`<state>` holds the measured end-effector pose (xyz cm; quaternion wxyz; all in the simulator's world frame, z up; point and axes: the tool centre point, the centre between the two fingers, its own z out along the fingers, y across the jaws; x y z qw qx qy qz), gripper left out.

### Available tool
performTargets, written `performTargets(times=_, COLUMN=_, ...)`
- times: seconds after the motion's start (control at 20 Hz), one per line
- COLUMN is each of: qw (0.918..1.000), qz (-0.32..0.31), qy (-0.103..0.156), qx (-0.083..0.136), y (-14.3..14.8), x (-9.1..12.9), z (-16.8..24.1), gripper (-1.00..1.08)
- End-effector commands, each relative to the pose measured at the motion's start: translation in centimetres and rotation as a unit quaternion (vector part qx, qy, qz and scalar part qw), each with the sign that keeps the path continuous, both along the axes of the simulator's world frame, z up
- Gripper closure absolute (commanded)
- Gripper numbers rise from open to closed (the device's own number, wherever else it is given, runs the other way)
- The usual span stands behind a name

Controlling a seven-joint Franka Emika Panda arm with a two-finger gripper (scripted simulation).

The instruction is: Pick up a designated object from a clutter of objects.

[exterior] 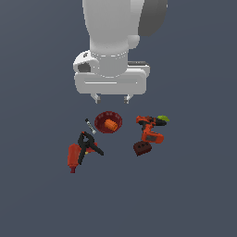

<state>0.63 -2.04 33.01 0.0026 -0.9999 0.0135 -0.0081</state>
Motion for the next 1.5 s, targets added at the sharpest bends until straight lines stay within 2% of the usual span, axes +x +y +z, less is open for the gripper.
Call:
performTargets(times=0.0, qw=1.0, qz=0.0, qy=0.0, qx=0.0, y=0.0, x=0.0, z=0.0, gripper=-0.92)
performTargets(times=0.6, qw=0.9999, qz=0.003, qy=-0.014, qx=0.008, y=2.1, x=0.6, z=1.7, gripper=-0.92)
performTargets(times=1.05, qw=0.9996, qz=0.023, qy=-0.012, qx=0.008, y=0.7, x=1.4, z=-0.4, gripper=-0.92)
performTargets(times=1.45, qw=0.9976, qz=0.068, qy=-0.009, qx=0.006, y=-2.4, x=2.8, z=-5.1, gripper=-0.92)
